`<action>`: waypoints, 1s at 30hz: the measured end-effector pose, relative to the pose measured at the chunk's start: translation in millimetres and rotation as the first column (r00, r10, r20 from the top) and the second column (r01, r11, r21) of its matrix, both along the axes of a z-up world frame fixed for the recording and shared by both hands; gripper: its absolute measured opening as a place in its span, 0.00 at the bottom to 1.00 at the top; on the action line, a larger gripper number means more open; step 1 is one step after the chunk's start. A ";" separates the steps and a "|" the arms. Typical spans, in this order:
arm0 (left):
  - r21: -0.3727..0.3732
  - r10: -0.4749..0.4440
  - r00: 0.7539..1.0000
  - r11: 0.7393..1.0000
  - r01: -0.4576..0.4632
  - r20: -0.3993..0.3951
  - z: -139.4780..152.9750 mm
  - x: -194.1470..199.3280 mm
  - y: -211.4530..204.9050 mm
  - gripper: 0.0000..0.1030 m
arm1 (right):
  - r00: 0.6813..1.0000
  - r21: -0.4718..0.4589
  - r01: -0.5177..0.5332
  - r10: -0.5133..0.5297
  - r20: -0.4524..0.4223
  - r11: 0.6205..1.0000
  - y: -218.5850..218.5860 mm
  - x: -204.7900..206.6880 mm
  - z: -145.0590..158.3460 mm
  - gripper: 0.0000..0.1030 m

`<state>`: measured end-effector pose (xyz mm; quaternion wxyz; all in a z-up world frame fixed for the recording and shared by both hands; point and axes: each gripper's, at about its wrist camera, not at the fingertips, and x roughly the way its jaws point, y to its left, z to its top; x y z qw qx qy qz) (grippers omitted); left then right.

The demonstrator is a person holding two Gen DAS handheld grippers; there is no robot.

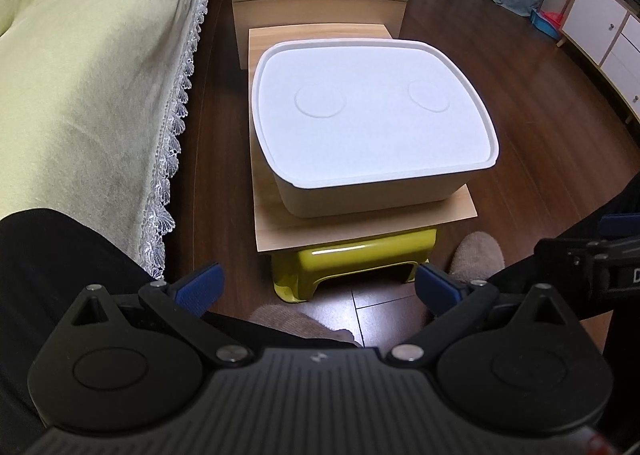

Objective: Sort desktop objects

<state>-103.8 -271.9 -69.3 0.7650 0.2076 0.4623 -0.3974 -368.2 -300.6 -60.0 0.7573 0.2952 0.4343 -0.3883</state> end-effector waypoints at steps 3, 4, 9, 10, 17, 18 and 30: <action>-0.003 0.007 1.000 1.000 -0.007 0.000 0.0 1.1 0.1 0.99 | 1.000 0.001 -0.007 0.007 0.012 1.000 -0.5 2.4 0.0 0.99; -0.004 0.010 1.000 1.000 -0.010 0.000 0.0 1.5 0.2 0.99 | 1.000 0.001 -0.010 0.010 0.013 1.000 -0.5 3.4 0.0 0.99; -0.008 0.021 1.000 1.000 -0.021 -0.001 0.0 3.3 0.2 0.99 | 1.000 -0.014 -0.010 0.011 0.025 1.000 -0.7 6.0 3.2 0.99; -0.007 0.019 1.000 1.000 -0.019 -0.001 -0.1 3.1 -0.2 0.99 | 1.000 -0.017 -0.007 0.008 0.029 1.000 -1.0 6.1 4.1 0.99; 0.001 0.005 1.000 1.000 -0.005 0.002 -0.8 1.1 -3.3 0.99 | 0.999 -0.014 -0.001 0.002 0.037 1.000 -4.2 7.4 4.1 0.99; 0.001 0.004 1.000 1.000 -0.004 0.001 -0.9 1.1 -3.4 0.99 | 0.999 -0.012 -0.001 0.001 0.037 1.000 -4.6 7.4 3.7 0.99; -0.014 0.016 0.999 1.000 -0.017 -0.039 -2.6 4.7 -5.0 0.99 | 0.999 0.001 0.006 -0.006 0.035 1.000 -8.1 7.5 -0.7 0.99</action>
